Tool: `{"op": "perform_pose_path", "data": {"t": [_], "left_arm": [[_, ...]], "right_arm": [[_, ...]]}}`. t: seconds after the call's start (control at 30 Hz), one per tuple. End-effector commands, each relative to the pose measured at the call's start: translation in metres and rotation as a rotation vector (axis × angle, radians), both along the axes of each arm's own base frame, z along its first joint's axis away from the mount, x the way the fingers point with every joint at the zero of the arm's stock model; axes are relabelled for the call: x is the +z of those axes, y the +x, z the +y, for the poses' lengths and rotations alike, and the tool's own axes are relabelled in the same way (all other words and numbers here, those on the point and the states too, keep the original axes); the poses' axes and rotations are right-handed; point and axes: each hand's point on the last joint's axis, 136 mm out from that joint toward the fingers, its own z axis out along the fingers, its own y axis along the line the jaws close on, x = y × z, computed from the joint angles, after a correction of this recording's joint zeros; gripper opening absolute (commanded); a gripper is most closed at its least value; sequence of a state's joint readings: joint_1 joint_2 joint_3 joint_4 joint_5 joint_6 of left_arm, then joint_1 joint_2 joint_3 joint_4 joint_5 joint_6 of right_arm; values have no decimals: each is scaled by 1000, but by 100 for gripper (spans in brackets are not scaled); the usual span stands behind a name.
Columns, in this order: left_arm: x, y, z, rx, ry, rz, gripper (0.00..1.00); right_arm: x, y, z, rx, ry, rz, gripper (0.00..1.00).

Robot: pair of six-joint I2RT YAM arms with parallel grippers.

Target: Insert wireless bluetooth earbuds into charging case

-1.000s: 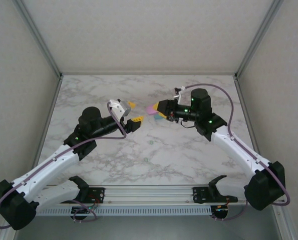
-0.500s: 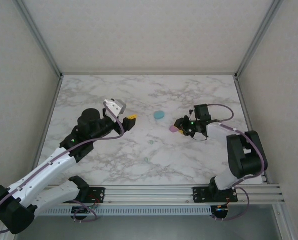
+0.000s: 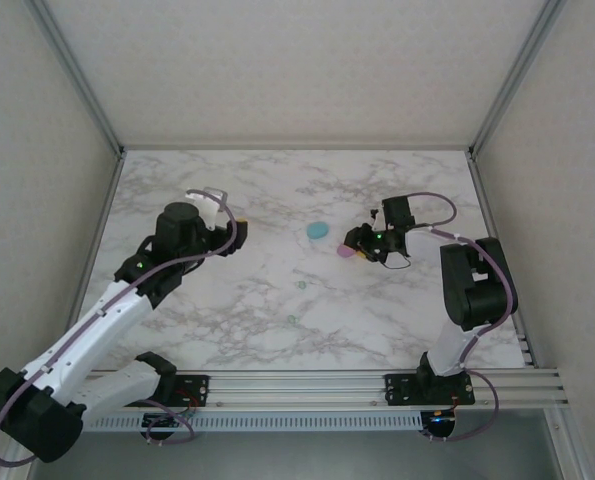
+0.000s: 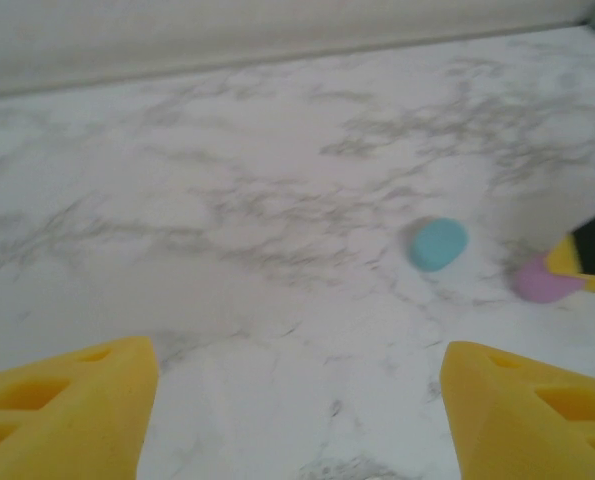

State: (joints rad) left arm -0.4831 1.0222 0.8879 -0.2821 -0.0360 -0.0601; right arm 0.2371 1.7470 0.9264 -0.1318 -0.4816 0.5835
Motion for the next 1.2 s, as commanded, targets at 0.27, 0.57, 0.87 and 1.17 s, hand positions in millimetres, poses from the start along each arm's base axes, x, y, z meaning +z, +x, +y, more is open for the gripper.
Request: {"op": "perform_pose_path", "data": {"t": [0.27, 0.57, 0.87, 1.17], "left_arm": [[-84, 18, 72, 288, 97, 431, 75], [-147, 23, 113, 325, 174, 732, 80], [-191, 23, 130, 277, 298, 945, 75], [-210, 17, 149, 310, 396, 1000, 71]], "right_arm": [[26, -8, -40, 30, -241, -29, 59], [94, -28, -37, 34, -178, -153, 65], [126, -50, -40, 36, -162, -204, 68], [116, -57, -41, 39, -161, -173, 69]]}}
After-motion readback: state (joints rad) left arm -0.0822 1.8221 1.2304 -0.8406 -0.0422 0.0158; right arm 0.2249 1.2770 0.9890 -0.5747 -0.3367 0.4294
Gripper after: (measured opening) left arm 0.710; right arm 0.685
